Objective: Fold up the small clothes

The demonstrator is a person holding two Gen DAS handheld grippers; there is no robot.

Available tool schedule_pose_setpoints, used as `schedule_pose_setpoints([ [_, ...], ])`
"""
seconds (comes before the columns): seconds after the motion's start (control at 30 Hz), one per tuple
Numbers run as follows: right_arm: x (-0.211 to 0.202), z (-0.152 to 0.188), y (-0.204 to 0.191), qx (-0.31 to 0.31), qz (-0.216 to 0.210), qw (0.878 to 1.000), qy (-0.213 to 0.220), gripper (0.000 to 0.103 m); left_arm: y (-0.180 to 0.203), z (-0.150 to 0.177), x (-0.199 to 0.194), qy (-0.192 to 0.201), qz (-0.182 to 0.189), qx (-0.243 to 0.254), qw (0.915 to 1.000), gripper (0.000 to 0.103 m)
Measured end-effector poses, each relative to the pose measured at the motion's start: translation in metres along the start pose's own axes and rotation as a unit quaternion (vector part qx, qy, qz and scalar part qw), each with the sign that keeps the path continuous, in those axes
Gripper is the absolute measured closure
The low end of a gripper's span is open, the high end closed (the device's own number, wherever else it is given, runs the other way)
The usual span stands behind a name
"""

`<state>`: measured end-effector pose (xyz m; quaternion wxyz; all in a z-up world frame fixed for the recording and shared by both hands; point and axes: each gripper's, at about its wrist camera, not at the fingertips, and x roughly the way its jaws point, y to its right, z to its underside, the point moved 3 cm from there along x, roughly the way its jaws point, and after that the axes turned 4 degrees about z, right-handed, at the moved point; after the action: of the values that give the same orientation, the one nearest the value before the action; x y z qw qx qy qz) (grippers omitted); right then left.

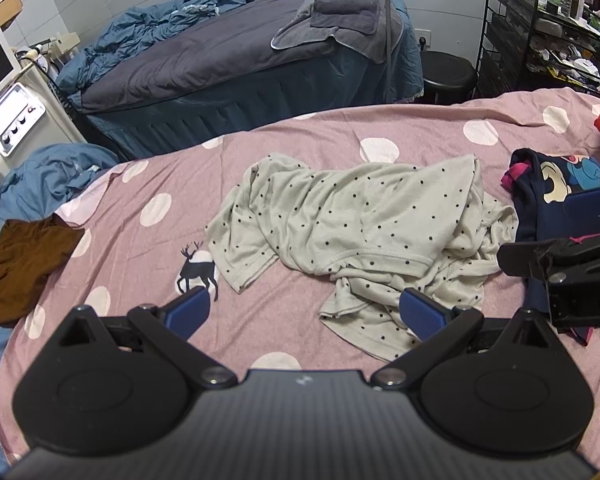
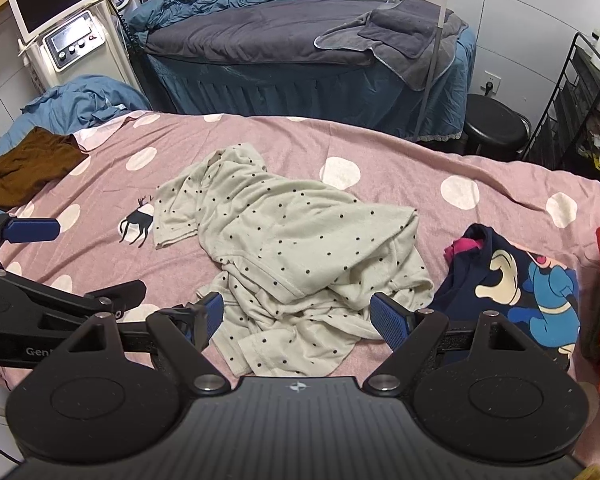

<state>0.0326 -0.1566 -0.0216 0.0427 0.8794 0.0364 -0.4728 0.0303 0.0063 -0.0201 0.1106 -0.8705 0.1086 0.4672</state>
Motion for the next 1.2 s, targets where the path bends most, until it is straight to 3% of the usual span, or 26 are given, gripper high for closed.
schedule_pose_setpoints([
  [0.2, 0.000, -0.005, -0.003, -0.009, -0.002, 1.000, 0.003, 0.000, -0.007, -0.004, 0.002, 0.000, 0.018, -0.021, 0.9996, 0.000],
  [0.47, 0.002, -0.006, 0.002, -0.013, -0.011, 1.000, 0.000, 0.000, 0.003, -0.005, 0.004, -0.008, -0.020, -0.003, 0.9998, 0.000],
  [0.97, 0.006, -0.002, 0.023, -0.035, -0.061, 0.998, -0.008, 0.000, 0.015, -0.001, -0.008, -0.022, -0.024, -0.052, 0.9981, 0.000],
  [1.2, 0.009, -0.002, 0.023, -0.040, -0.060, 0.997, -0.010, 0.000, 0.018, -0.005, -0.001, -0.038, -0.027, -0.036, 0.9983, 0.000],
])
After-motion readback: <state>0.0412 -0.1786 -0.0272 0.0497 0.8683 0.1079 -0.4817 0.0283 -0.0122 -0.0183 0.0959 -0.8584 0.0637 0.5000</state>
